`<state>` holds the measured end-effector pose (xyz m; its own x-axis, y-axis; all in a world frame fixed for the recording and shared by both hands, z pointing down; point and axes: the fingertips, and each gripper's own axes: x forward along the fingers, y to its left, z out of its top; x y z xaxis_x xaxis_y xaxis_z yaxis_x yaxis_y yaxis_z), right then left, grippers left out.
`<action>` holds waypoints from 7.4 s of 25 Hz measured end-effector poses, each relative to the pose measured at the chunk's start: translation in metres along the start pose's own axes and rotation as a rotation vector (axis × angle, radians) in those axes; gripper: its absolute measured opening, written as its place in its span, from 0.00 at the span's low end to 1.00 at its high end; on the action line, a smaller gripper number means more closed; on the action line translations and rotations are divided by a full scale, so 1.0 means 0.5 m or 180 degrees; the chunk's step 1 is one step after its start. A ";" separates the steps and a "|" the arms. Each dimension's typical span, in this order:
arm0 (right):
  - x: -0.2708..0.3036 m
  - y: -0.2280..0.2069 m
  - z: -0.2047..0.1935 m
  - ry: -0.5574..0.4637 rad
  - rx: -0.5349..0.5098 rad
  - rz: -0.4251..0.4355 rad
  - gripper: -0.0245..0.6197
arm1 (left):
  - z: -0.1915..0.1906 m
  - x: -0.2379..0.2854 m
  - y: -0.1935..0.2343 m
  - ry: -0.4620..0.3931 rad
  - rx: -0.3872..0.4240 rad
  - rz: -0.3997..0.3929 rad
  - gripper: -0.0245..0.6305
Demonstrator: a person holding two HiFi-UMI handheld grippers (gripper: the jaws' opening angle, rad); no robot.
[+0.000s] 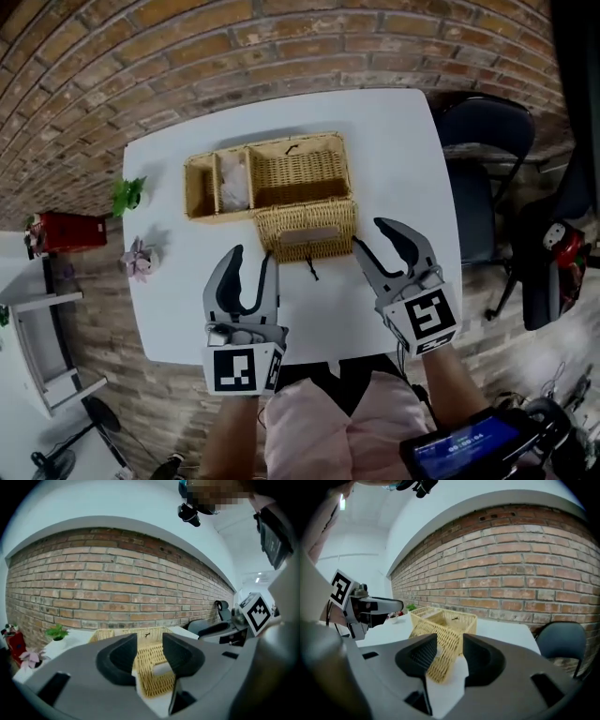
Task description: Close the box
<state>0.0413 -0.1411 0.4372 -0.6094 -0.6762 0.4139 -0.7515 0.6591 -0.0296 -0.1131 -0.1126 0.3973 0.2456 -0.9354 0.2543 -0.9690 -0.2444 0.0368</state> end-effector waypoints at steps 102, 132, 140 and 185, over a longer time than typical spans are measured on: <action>0.022 -0.001 0.185 -0.0682 -0.0307 0.0724 0.22 | 0.079 0.082 0.044 -0.0131 0.0166 -0.0330 0.35; 0.196 -0.133 0.142 -0.0357 0.0242 0.0435 0.27 | 0.027 0.199 0.114 -0.0033 -0.0045 -0.0186 0.35; 0.236 -0.155 0.095 -0.0182 0.0264 0.0276 0.30 | 0.014 0.198 0.132 0.0007 -0.0119 -0.0145 0.35; -0.183 0.031 0.385 -0.1344 -0.0325 -0.0019 0.04 | 0.376 -0.127 -0.058 -0.1060 0.0105 0.0631 0.07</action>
<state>0.0367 -0.1327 0.2237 -0.6710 -0.7415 0.0047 -0.7394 0.6695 0.0707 -0.0957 -0.0941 0.1985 0.0546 -0.9957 -0.0745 -0.9985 -0.0537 -0.0140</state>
